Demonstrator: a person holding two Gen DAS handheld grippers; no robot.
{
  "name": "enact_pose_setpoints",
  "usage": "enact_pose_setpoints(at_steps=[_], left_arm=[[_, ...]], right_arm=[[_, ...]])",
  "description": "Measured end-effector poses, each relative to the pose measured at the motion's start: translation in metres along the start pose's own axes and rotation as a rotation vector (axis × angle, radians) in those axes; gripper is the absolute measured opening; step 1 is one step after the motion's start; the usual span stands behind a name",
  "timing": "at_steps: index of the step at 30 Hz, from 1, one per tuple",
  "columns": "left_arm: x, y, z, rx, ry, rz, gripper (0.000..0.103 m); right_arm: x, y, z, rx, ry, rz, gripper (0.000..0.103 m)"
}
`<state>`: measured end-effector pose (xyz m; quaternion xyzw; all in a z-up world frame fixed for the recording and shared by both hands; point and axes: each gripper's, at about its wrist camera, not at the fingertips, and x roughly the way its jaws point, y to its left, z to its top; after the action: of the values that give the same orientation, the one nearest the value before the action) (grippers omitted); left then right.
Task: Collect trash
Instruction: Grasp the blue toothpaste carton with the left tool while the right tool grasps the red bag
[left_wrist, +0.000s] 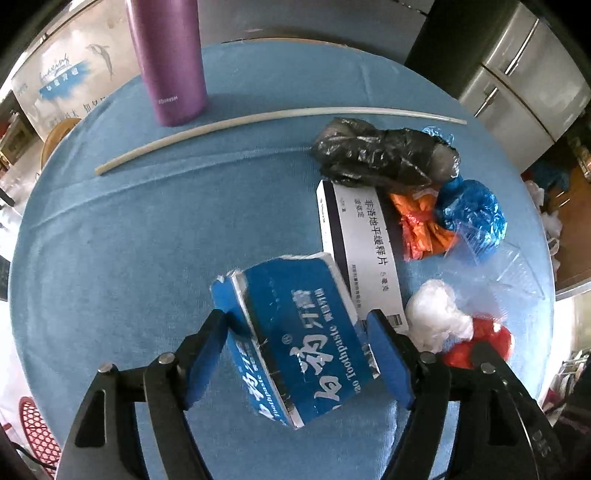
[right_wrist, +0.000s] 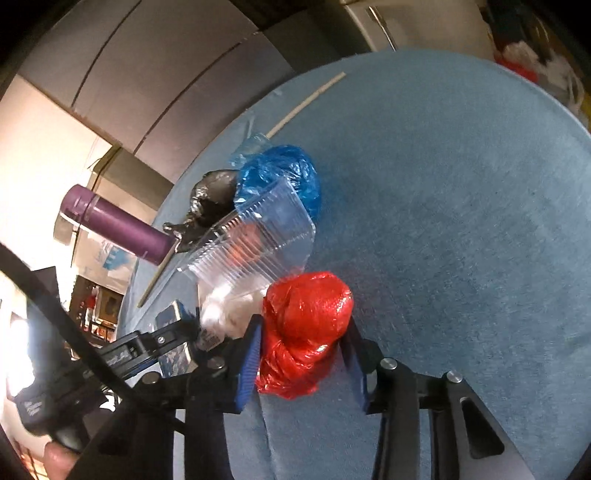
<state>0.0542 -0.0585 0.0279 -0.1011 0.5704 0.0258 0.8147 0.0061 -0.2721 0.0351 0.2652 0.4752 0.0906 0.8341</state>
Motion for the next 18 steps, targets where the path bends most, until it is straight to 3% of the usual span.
enact_pose_setpoints(at_steps=[8,13,18], left_arm=[[0.000,0.013,-0.013,0.015,-0.028,-0.051,0.077],[-0.017,0.025,-0.020,0.081,-0.056,-0.045,0.062],[-0.024,0.051,-0.027,0.082,-0.001,-0.057,0.062]], right_arm=[[-0.029,-0.013,-0.015,-0.034,-0.044,0.000,0.044],[-0.041,-0.015,-0.024,-0.040,-0.046,0.014,0.044],[-0.044,-0.010,-0.032,-0.059,-0.045,0.014,0.044]])
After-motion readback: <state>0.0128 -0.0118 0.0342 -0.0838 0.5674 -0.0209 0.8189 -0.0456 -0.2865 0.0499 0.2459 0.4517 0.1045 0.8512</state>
